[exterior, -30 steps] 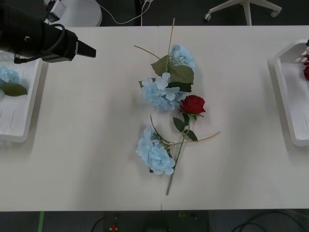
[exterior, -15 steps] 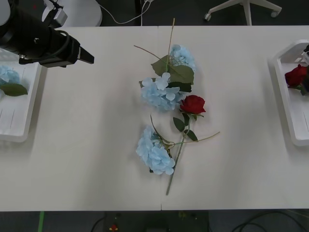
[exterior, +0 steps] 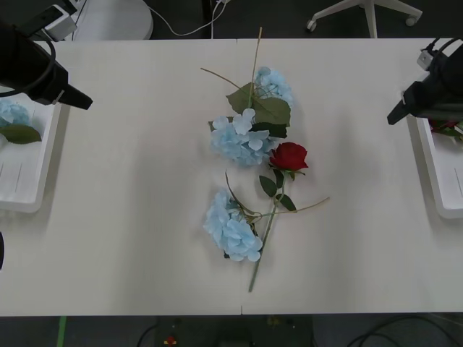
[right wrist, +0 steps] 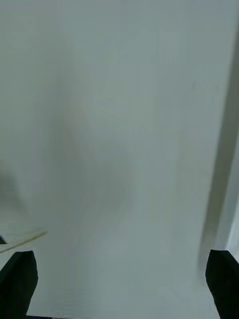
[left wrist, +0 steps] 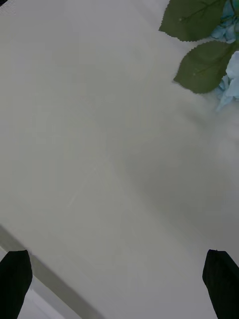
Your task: Put the red flowers into the right box and the blue flowers into the left box
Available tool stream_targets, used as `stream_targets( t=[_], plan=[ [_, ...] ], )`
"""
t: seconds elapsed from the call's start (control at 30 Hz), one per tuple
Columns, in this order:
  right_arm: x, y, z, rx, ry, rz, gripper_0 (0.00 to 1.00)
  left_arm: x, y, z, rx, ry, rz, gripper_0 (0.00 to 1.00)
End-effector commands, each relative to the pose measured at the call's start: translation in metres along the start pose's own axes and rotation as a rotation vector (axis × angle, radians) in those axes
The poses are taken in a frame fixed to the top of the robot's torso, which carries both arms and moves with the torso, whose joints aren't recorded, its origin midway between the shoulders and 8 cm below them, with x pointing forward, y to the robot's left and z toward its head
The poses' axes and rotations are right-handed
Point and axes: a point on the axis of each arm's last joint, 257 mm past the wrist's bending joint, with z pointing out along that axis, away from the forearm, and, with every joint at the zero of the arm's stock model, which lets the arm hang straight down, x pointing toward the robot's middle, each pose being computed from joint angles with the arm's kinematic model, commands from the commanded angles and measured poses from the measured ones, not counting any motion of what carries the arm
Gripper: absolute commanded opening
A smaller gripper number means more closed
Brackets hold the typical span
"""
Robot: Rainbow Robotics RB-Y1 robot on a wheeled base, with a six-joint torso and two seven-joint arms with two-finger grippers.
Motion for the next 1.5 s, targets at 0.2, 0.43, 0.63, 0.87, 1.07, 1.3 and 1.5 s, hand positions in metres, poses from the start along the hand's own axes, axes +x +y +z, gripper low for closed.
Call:
stream_targets(
  t=[0.2, 0.43, 0.63, 0.87, 1.07, 1.3, 1.5],
  plan=[
    [0.045, 0.083, -0.001, -0.092, -0.047, 0.101, 0.98, -0.016, 0.002, -0.010, 0.086, -0.139, 0.243, 1.00],
    [0.084, 0.145, 0.021, -0.170, -0.065, 0.175, 0.98, -0.009, 0.003, -0.001, 0.132, -0.182, 0.254, 1.00],
    [0.101, 0.177, 0.049, -0.184, -0.103, 0.232, 0.98, -0.010, 0.000, 0.010, 0.165, -0.215, 0.214, 1.00],
    [0.111, 0.201, 0.082, -0.181, -0.145, 0.274, 0.98, -0.013, 0.000, 0.014, 0.157, -0.209, 0.223, 1.00],
    [0.114, 0.223, 0.105, -0.187, -0.149, 0.313, 0.98, -0.021, 0.000, 0.020, 0.140, -0.219, 0.237, 1.00],
    [0.114, 0.233, 0.127, -0.164, -0.147, 0.324, 0.98, -0.046, -0.011, 0.030, 0.151, -0.295, 0.243, 1.00],
    [0.118, 0.233, 0.143, -0.133, -0.149, 0.310, 0.98, -0.085, -0.035, 0.047, 0.207, -0.439, 0.205, 1.00]
  ],
)
